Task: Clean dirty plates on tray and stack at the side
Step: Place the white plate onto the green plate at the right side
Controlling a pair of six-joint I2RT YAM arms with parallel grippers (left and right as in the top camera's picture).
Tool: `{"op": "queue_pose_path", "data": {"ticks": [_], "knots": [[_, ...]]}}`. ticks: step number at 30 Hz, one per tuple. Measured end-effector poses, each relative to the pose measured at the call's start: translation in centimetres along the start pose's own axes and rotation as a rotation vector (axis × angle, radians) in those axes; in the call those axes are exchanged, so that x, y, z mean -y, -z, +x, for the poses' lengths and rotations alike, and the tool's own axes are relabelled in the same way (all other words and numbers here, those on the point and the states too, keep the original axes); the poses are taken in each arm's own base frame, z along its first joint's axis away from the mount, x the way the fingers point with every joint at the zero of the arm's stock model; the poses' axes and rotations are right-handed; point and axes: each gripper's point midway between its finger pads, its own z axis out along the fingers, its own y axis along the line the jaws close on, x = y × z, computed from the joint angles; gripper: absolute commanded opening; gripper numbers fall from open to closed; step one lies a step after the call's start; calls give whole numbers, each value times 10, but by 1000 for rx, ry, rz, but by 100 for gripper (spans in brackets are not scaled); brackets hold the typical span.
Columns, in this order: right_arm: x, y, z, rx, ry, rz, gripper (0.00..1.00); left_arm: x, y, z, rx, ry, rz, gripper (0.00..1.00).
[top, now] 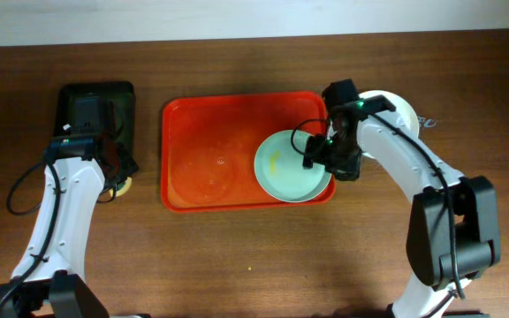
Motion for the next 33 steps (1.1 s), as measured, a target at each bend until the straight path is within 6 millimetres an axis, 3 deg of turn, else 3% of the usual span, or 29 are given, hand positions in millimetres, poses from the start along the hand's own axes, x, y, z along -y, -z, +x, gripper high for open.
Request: {"op": "queue_pose_path", "data": {"ticks": [3,4,7,12,16,19,21,23,26,28,33], "knots": [[5,-2,-5,59,-99,71,72,0,0,0,0,0,0,0],[6,-4,-8,83,-128,92,65,0,0,0,0,0,0,0],[3,-18,-7,95,-146,116,59,0,0,0,0,0,0,0],[-2,-42,4,56,-153,150,61,0,0,0,0,0,0,0],[-4,-43,4,51,-137,143,68,0,0,0,1,0,0,0],[2,-16,11,14,-120,223,71,0,0,-1,4,1,2,0],[4,8,6,67,-122,249,71,0,0,-1,3,1,1,0],[7,14,4,97,-144,255,70,0,0,-1,3,1,2,0],[9,-11,0,130,-174,223,69,1,0,-1,6,2,4,0],[15,-26,9,104,-175,217,63,1,0,-1,5,2,5,0],[6,-29,7,117,-167,188,60,1,0,-1,5,2,6,0]]}}
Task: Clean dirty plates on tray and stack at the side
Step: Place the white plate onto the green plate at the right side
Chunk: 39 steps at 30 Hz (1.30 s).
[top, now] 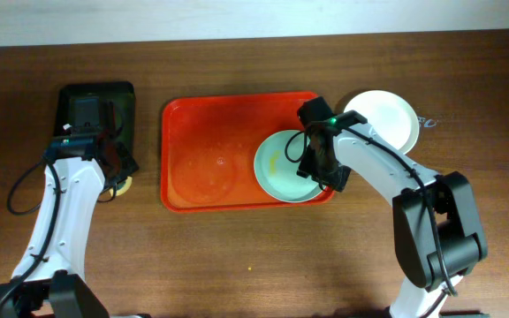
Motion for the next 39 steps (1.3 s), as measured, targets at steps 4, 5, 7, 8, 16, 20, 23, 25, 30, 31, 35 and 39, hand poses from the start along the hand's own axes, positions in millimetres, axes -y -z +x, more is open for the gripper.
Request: {"op": "queue_pose_path", "data": {"ticks": [4,5,7,8,16,20,23,25,30,31,35,39], "knots": [[-13,0,7,10,36,-17,59,0,0,0,-1,0,0,0],[-13,-1,8,9,41,-16,59,0,0,0,-1,0,0,0],[-13,-5,8,6,41,-7,59,0,0,0,-1,0,0,0],[-13,-6,8,8,40,-5,62,0,0,0,-1,0,0,0],[5,17,2,40,34,97,63,0,0,0,-1,0,0,0],[-1,3,-2,55,21,72,59,0,0,0,-1,0,0,0],[6,-11,7,16,9,100,59,0,0,0,-1,0,0,0],[5,-15,7,15,2,101,59,0,0,0,0,0,0,0],[-28,-24,-13,81,64,-30,58,0,0,0,0,0,1,0],[-47,-24,-18,101,145,-110,58,0,0,0,0,0,0,0],[-87,-19,7,78,420,-241,63,0,0,0,-1,0,0,0],[-88,-13,-23,152,425,-271,66,5,0,1,-8,1,28,0]]}}
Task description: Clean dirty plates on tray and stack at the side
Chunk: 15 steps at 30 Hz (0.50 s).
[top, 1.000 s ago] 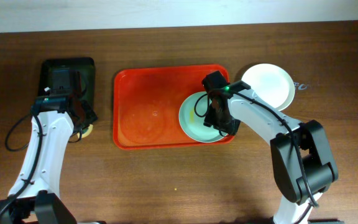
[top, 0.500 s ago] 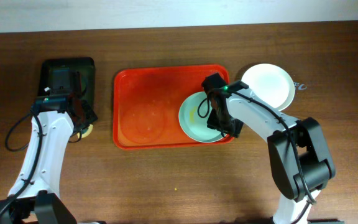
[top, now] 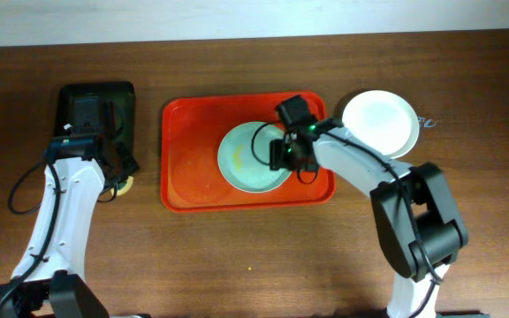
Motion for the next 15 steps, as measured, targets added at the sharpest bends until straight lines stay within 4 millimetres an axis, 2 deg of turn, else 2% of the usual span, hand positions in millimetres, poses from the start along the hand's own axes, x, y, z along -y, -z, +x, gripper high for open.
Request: {"op": "queue_pose_path", "data": {"ticks": [2,3,5,6,7,8,9,10,12,15], "knots": [[7,2,-22,70,73,-12,66,13,-2,0,-4,-7,72,0],[4,2,-29,97,117,-19,65,20,-5,3,-13,-18,111,0],[0,-6,-30,102,158,-27,55,31,-12,12,-35,-49,172,0],[0,-14,-27,86,174,-26,46,42,-12,16,-42,-77,218,0],[0,-15,-27,85,182,-27,43,60,-8,21,-40,-122,275,0],[0,-15,-27,85,189,-27,34,72,-5,23,-31,-150,301,0],[0,-16,-27,87,189,-27,20,92,0,28,-16,-194,344,0],[0,-17,-29,92,196,-29,10,113,7,38,-10,-248,386,0],[0,-19,-28,88,199,-31,4,132,14,46,4,-286,425,0],[-6,-18,-29,87,200,-61,4,173,27,57,56,-332,511,0]]}}
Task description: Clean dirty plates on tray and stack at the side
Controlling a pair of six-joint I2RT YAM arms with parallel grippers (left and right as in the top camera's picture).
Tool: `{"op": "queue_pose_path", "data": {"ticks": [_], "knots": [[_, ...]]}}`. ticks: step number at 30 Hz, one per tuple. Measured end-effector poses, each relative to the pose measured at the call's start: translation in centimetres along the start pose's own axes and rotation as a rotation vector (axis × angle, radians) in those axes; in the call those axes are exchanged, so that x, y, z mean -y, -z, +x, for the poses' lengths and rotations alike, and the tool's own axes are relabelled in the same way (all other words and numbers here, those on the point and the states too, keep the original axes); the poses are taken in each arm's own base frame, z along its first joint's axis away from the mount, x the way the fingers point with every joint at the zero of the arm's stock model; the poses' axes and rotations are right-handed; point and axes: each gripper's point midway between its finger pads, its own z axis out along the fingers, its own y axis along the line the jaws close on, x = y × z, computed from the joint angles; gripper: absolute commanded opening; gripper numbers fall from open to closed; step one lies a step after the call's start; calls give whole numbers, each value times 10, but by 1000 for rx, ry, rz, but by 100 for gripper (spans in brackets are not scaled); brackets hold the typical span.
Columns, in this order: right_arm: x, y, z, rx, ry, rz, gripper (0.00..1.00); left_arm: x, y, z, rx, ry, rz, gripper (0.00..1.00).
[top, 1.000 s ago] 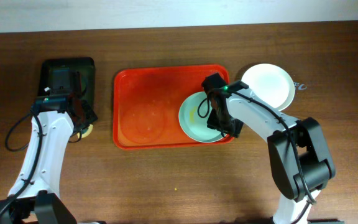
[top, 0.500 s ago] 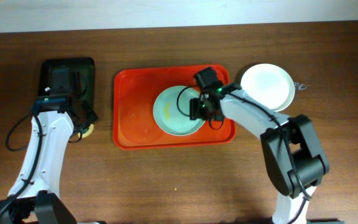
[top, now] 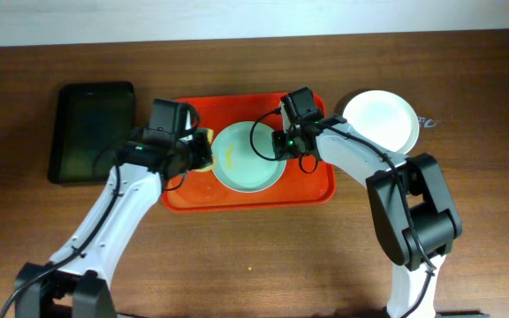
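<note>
A pale green plate [top: 253, 163] with a yellow smear [top: 230, 159] lies in the middle of the red tray [top: 237, 108]. My right gripper [top: 283, 146] is at the plate's right rim and looks shut on it. Over the tray's left part, my left gripper [top: 199, 153] holds a yellowish sponge [top: 205, 151] against the plate's left rim. A clean white plate [top: 380, 121] sits on the table to the right of the tray.
A black tray [top: 91, 132] lies at the far left of the wooden table [top: 254, 256]. A small metal object [top: 427, 122] lies just right of the white plate. The far edge of the table meets a white wall.
My left arm has moved from beside the black tray to the red tray, bringing the sponge to the green plate's left rim. The plate and right gripper have shifted slightly left.
At first the green plate lay at the tray's right end with my right gripper at its right rim, and the left gripper waited by the black tray with the sponge. The plate then stood near the tray's middle. Now the sponge is at its left rim.
</note>
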Motion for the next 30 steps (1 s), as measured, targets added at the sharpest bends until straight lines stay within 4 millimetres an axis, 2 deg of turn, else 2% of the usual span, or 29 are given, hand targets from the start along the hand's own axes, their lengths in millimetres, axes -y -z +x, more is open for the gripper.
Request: {"op": "queue_pose_path", "data": {"ticks": [1,2,3,4,6,7,10,12,14,17,19,22,26,27,30], "knots": [[-4,0,1,-6,-1,-22,4,7,-5,0,8,-1,13,0],[-6,0,2,-9,-1,-34,4,9,-22,-3,22,-1,-3,0],[-7,0,2,-11,0,-41,4,5,-27,-1,19,1,-27,0],[-8,-1,2,-14,0,-49,4,-14,-35,-4,37,15,-108,0],[-10,-1,2,-15,-1,-56,4,-58,-31,-29,128,85,-231,0],[-10,-1,2,-16,-1,-56,4,-87,-23,-50,198,145,-281,0],[-11,-2,1,-17,-1,-62,4,-173,3,-80,318,313,-418,0],[-13,-2,0,-16,-1,-71,4,-208,15,-89,369,382,-471,0],[-13,-2,0,-18,0,-74,4,-225,2,-89,370,405,-490,0],[-13,-2,1,-20,-1,-74,4,-260,-36,-69,294,447,-535,0],[-13,-2,0,-18,-1,-75,4,-282,-45,-62,271,480,-521,0],[-14,-2,-2,-10,1,-77,4,-299,-39,-62,284,513,-520,2],[-14,-2,-2,-8,1,-77,4,-302,-47,-60,276,512,-514,4],[-14,-2,-2,-8,1,-77,4,-303,-49,-58,270,513,-515,0],[-14,-2,-2,-10,1,-77,4,-303,-49,-58,270,509,-515,0]]}}
